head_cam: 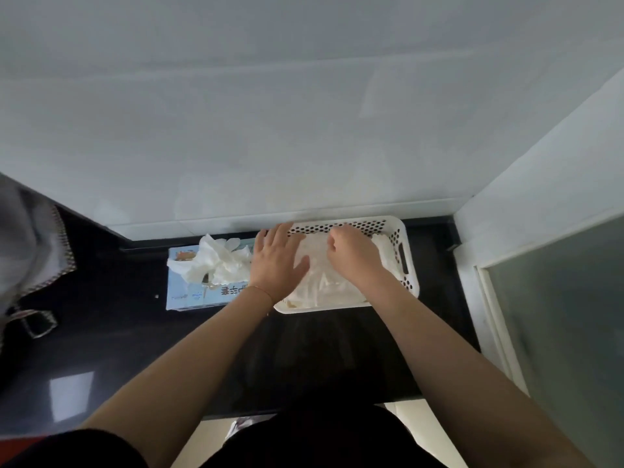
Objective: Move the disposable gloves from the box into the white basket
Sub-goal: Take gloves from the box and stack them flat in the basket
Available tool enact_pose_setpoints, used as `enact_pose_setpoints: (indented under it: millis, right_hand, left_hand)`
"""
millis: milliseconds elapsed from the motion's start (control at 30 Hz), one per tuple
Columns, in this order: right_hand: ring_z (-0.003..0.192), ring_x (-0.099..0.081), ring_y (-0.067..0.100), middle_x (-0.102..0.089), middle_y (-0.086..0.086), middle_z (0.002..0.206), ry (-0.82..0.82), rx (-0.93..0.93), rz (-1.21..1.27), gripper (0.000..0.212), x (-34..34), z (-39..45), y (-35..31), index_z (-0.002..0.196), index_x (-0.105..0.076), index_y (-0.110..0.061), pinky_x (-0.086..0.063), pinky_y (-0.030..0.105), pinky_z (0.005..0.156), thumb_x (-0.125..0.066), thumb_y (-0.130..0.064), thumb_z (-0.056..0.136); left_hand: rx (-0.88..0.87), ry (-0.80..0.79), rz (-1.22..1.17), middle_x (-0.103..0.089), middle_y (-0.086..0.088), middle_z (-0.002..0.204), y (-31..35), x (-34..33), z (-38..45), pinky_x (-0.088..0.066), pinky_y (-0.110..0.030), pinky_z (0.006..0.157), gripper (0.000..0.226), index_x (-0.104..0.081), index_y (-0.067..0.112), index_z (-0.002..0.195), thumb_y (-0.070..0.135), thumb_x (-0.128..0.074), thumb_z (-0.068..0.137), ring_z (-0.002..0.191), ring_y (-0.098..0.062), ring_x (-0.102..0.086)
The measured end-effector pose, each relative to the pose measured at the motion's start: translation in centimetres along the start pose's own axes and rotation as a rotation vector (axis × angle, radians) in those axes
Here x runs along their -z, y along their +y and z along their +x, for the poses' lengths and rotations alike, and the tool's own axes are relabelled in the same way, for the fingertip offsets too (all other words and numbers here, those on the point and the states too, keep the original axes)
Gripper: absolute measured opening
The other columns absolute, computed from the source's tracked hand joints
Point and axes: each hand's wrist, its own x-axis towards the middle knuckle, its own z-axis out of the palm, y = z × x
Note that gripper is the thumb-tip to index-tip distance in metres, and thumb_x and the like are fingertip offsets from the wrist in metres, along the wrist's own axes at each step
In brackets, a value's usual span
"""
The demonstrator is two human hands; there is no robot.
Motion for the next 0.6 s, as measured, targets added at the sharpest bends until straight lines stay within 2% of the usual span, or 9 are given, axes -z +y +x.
enact_pose_setpoints:
  millis: [67,100,233,267,333,433,500,600]
  right_hand:
    - [0.081,-0.059,0.022,-0.061,0.004,0.088,-0.035,0.020,0.072,0.013,-1.2,0.3,-2.7,0.090,-0.060,-0.012,-0.049,0.035,0.067,-0.048,-0.013,0.093]
    - [0.077,-0.058,0.022,-0.061,0.003,0.084,-0.042,0.029,0.097,0.014,-1.6,0.3,-3.9,0.086,-0.060,-0.013,-0.048,0.035,0.065,-0.048,-0.014,0.094]
    - [0.071,-0.059,0.019,-0.062,0.002,0.082,-0.091,0.056,0.134,0.016,-3.6,0.2,-9.0,0.086,-0.059,-0.014,-0.051,0.035,0.063,-0.047,-0.016,0.096]
    - [0.070,-0.059,0.019,-0.062,0.002,0.081,-0.098,0.057,0.140,0.017,-3.9,0.3,-9.9,0.087,-0.060,-0.015,-0.052,0.036,0.063,-0.046,-0.016,0.096]
    - [0.068,-0.060,0.020,-0.061,0.001,0.075,-0.104,0.061,0.156,0.017,-4.4,0.4,-11.8,0.087,-0.061,-0.016,-0.052,0.037,0.062,-0.045,-0.015,0.094]
    - [0.065,-0.055,0.020,-0.058,-0.001,0.071,-0.111,0.056,0.179,0.017,-4.6,0.5,-13.6,0.080,-0.058,-0.016,-0.044,0.032,0.057,-0.046,-0.014,0.091]
    - [0.067,-0.057,0.020,-0.060,-0.002,0.074,-0.100,0.046,0.180,0.018,-4.3,0.6,-14.3,0.078,-0.057,-0.017,-0.044,0.032,0.058,-0.044,-0.012,0.090]
    - [0.070,-0.058,0.019,-0.063,-0.002,0.077,-0.075,0.030,0.197,0.020,-3.6,0.6,-15.1,0.079,-0.059,-0.017,-0.049,0.035,0.063,-0.043,-0.013,0.090]
  left_hand:
    - [0.134,0.139,-0.039,-0.055,-0.012,0.132,-3.2,1.7,-0.6,-0.031,-0.050,0.110,0.038,-0.065,0.015,0.113,0.033,-0.049,0.083,0.126,-0.034,-0.048]
    - [0.213,0.153,-0.055,-0.055,-0.011,0.132,-4.6,2.5,-0.9,-0.031,-0.050,0.109,0.038,-0.064,0.014,0.116,0.030,-0.052,0.083,0.126,-0.034,-0.047]
    - [0.445,-0.045,-0.119,-0.048,-0.003,0.140,-10.6,5.7,-2.3,-0.027,-0.046,0.112,0.059,-0.046,0.023,0.139,0.038,-0.062,0.084,0.131,-0.027,-0.041]
    - [0.466,-0.107,-0.125,-0.052,-0.001,0.136,-11.5,6.1,-2.4,-0.029,-0.045,0.109,0.059,-0.046,0.024,0.138,0.039,-0.062,0.083,0.127,-0.026,-0.045]
    - [0.483,-0.155,-0.136,-0.062,0.002,0.120,-13.5,6.9,-2.8,-0.038,-0.040,0.099,0.046,-0.055,0.024,0.126,0.039,-0.063,0.083,0.111,-0.022,-0.056]
    - [0.506,-0.080,-0.237,-0.069,0.004,0.099,-15.0,8.0,-3.0,-0.050,-0.033,0.083,0.022,-0.068,0.020,0.100,0.038,-0.060,0.089,0.088,-0.016,-0.062]
    - [0.498,-0.031,-0.304,-0.069,0.005,0.094,-15.4,8.9,-2.8,-0.051,-0.030,0.074,0.021,-0.070,0.019,0.093,0.037,-0.061,0.092,0.084,-0.014,-0.062]
    - [0.445,-0.025,-0.328,-0.067,0.004,0.093,-15.8,10.2,-2.4,-0.046,-0.026,0.072,0.022,-0.071,0.017,0.089,0.033,-0.056,0.095,0.085,-0.015,-0.063]
